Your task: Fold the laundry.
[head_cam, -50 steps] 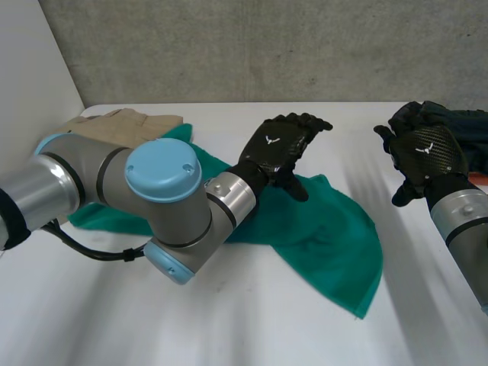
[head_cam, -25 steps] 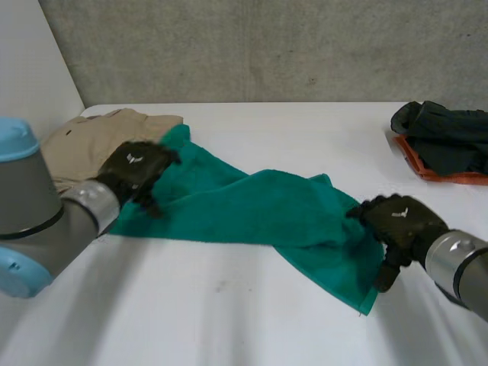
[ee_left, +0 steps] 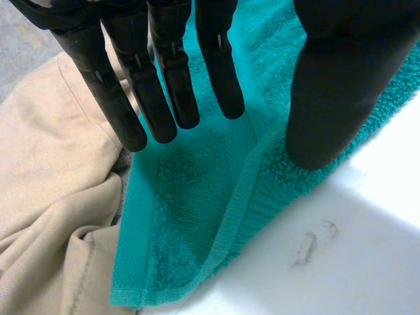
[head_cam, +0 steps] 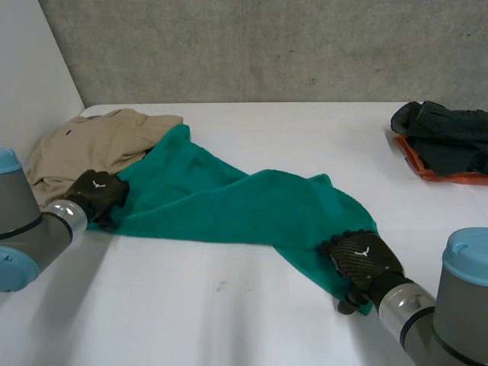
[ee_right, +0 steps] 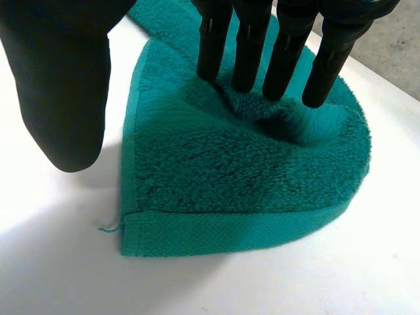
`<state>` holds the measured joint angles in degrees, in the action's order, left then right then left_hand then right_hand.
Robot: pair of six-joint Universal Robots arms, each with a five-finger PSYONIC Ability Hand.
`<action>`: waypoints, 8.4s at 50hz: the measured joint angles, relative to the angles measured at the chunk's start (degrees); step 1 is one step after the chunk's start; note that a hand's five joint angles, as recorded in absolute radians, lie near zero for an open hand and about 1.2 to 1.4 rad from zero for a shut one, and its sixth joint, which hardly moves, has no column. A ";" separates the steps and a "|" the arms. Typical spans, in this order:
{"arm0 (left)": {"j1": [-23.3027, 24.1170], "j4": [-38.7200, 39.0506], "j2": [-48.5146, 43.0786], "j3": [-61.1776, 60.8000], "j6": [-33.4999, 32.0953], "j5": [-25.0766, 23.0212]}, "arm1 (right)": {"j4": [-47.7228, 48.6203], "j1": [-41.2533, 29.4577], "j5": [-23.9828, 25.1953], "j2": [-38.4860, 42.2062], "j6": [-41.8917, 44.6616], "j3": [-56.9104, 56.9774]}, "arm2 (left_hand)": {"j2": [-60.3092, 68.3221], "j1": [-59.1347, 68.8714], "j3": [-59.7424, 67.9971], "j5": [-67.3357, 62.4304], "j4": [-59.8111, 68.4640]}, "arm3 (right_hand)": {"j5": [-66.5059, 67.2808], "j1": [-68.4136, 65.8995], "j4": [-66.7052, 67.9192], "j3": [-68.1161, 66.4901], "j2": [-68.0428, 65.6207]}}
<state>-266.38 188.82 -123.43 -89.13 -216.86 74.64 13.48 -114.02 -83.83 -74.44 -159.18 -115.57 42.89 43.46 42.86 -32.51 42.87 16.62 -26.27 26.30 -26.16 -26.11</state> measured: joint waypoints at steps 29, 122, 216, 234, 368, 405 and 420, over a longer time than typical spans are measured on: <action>-0.07 1.85 1.71 -1.50 1.01 0.40 | 14.00 0.04 -3.60 6.03 5.89 0.00 | 25.52 22.80 25.19 -24.41 25.69 | 11.85 -39.82 41.76 -41.53 -41.54; -3.35 7.31 7.95 -5.30 8.08 -7.81 | 0.68 7.27 2.44 -6.28 4.70 6.84 | 25.54 24.29 25.22 -22.35 25.70 | 40.04 -38.51 42.32 -41.75 -41.65; 17.17 16.11 2.68 22.17 27.28 11.11 | -23.82 5.21 5.16 2.81 27.34 13.96 | 25.82 24.29 25.73 -22.35 25.97 | 40.71 -38.51 42.56 -42.16 -41.74; 19.10 12.25 5.94 23.42 26.83 8.35 | -27.49 5.43 6.01 -10.62 12.48 24.92 | 25.82 24.29 25.73 -22.35 25.97 | -13.79 13.37 -13.95 14.03 13.94; 12.67 -15.43 33.27 -24.20 -5.01 3.95 | -40.12 21.46 2.67 -11.97 38.59 13.38 | 25.89 24.29 25.76 -22.35 26.10 | 41.51 -39.31 42.56 -42.29 -41.70; 17.65 14.77 -19.81 32.09 -4.53 4.33 | 3.93 12.24 -9.62 29.39 32.79 46.53 | 17.58 15.12 17.46 -15.64 17.66 | 27.25 -26.02 27.81 -27.70 -27.09; 20.94 13.91 -14.77 26.43 -1.67 4.42 | 1.27 10.23 -9.07 19.07 20.63 38.44 | -30.78 -32.33 -30.50 29.60 -31.17 | -13.80 13.43 -13.91 14.07 13.95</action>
<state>-245.44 202.73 -138.20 -62.70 -218.54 79.06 14.75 -103.79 -92.89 -55.38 -138.55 -77.13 12.12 11.13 12.36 -2.92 11.70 2.82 -12.84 12.39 -12.09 -12.16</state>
